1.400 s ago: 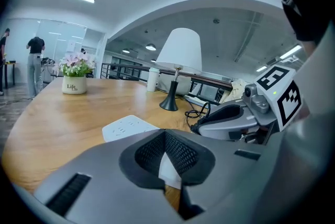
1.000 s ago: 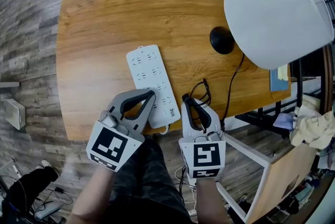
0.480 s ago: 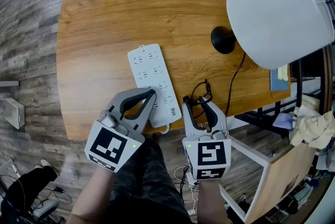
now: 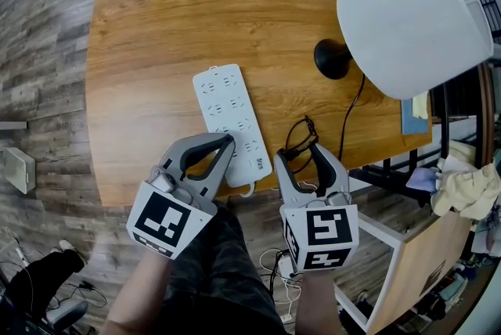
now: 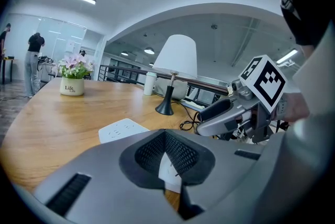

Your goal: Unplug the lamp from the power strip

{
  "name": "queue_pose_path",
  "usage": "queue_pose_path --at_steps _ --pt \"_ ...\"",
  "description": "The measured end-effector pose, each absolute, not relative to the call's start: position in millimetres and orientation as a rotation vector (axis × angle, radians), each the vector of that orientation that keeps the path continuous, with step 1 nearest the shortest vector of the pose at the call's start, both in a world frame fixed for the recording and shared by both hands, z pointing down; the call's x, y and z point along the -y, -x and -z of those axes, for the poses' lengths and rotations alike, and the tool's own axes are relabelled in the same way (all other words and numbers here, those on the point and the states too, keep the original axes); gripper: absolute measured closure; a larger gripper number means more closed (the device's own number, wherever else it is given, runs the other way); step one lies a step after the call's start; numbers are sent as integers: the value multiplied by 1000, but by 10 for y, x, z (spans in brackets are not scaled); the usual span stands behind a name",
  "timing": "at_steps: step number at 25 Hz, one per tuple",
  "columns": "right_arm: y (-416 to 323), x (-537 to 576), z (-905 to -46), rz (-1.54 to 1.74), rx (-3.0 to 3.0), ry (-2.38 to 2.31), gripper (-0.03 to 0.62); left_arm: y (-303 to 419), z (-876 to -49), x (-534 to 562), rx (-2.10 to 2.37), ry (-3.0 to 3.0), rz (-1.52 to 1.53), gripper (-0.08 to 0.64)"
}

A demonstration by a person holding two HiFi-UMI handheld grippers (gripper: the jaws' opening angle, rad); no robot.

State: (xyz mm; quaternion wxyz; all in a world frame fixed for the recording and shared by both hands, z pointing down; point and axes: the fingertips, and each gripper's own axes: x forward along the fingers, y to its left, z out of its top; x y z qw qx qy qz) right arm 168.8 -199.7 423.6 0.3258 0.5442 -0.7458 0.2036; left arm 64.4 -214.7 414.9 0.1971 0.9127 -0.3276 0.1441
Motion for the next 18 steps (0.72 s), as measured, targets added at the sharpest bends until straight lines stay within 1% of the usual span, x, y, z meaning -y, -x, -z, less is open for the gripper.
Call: queue_pose_path --at_steps 4,5,7,10,13,18 --pt "-1749 1976 -4229 -526 1924 -1457 353 -621 -4139 2124 913 -2545 -403 565" --pt "-1766 1972 -4223 -522 1916 -1468 337 -607 -4142 2123 914 -2544 -402 565" --pt "-1791 1970 -4210 -512 1903 -1482 336 -579 -4147 2132 923 -2548 -399 565" --pt "-1809 1958 -4198 -476 1872 -1456 305 -580 -4121 2124 922 -2548 -398 565" --pt "-1774 1967 -4176 -425 1847 -1418 290 -595 -4094 2100 917 -2552 -395 565" --pt "-1753 1950 -4178 -371 1805 -1357 287 -606 -4088 2087 911 -2554 -392 565"
